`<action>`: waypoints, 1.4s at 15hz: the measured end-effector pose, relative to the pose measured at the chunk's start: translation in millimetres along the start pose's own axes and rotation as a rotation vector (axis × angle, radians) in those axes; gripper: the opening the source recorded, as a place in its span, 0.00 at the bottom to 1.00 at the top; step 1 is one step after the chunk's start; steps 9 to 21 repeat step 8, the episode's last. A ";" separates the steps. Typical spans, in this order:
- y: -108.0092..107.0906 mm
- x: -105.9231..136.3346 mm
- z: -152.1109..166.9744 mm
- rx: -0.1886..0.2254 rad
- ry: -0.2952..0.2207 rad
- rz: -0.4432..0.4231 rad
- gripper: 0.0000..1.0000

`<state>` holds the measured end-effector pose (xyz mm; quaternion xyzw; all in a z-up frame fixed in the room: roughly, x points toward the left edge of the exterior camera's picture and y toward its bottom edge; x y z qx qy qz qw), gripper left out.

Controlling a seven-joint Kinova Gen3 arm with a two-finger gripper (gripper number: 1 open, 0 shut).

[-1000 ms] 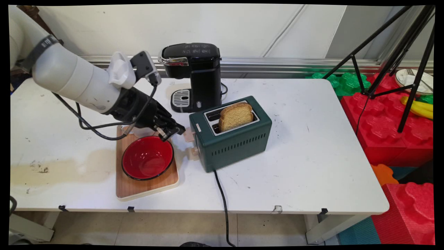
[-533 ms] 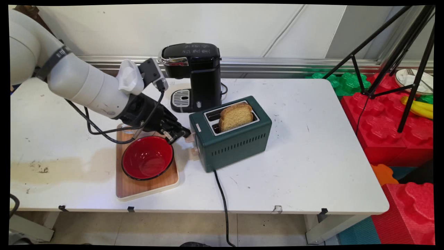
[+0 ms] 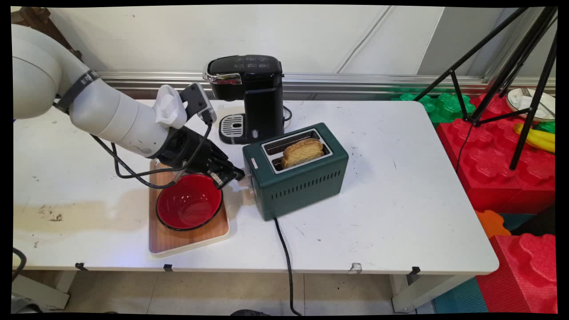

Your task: Press the toaster switch

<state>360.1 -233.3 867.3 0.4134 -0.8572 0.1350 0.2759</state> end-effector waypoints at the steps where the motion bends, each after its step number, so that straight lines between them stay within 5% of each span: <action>1: -1.8 -1.9 2.2 -0.001 0.001 -0.003 0.00; 21: -9.6 -12.4 10.5 -0.011 -0.006 -0.006 0.00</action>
